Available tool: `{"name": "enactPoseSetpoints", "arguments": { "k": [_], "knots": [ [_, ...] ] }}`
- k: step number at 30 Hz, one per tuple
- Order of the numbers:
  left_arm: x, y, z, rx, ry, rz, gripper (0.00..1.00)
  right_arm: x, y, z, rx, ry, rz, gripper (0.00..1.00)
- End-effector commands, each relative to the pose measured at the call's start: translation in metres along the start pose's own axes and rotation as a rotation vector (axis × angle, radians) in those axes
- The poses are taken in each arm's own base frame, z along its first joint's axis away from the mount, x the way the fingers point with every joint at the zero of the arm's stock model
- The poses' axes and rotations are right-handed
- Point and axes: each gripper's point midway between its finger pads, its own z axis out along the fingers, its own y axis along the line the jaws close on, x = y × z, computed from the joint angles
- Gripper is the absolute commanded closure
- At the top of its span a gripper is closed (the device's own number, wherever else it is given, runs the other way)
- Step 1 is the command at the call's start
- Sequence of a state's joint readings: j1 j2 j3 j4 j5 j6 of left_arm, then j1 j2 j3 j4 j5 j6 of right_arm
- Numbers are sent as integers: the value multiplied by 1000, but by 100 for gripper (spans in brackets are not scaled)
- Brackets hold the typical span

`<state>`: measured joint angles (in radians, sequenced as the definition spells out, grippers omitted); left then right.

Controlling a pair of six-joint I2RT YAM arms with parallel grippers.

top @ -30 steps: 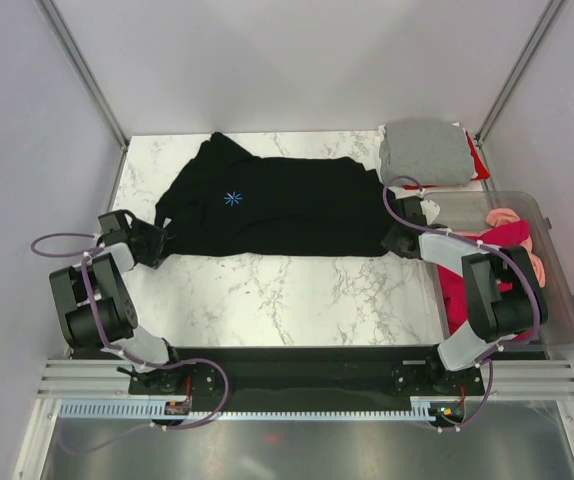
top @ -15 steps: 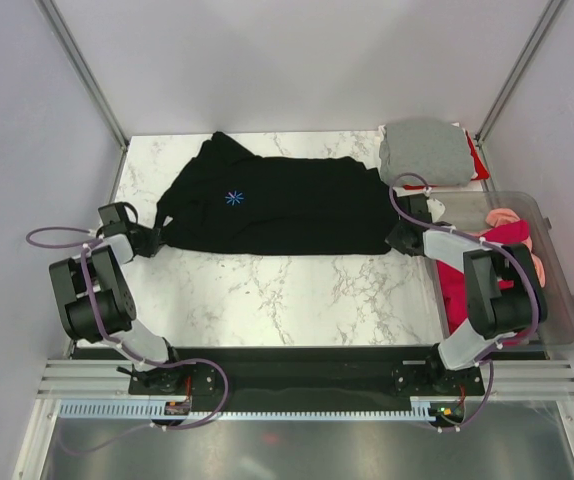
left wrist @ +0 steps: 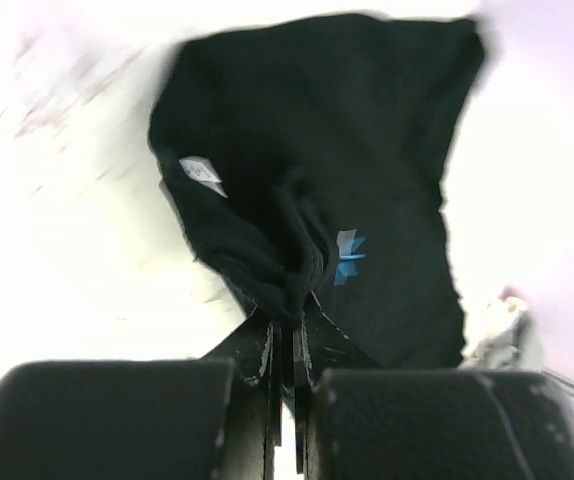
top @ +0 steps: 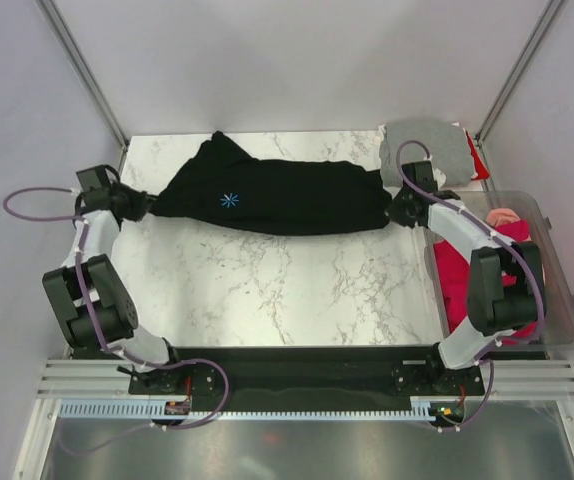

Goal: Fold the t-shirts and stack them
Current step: Fold the tshirt

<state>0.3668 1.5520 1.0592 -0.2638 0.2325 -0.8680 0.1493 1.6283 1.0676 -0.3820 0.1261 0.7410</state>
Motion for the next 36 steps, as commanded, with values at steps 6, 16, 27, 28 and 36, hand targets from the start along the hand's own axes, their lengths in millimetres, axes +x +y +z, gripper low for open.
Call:
{"name": "enactPoseSetpoints", "arguments": {
  "k": [6,16,27,28,36],
  "knots": [
    [-54,-49,-84,103,-137,130,98,-78,27,-79,-82,-197,13,100],
    [30,98,-66,-88,71,-15,98,18,-48,-52,26,-45,24,100],
    [35,106,-65,-106,102,-19,98,43,-69,-43,72,13,2,100],
    [39,109,-64,-109,115,-31,98,45,-68,-42,66,14,6,100],
    [-7,29,-88,87,73,-13,98,-37,2,-63,-22,-50,-57,100]
  ]
}}
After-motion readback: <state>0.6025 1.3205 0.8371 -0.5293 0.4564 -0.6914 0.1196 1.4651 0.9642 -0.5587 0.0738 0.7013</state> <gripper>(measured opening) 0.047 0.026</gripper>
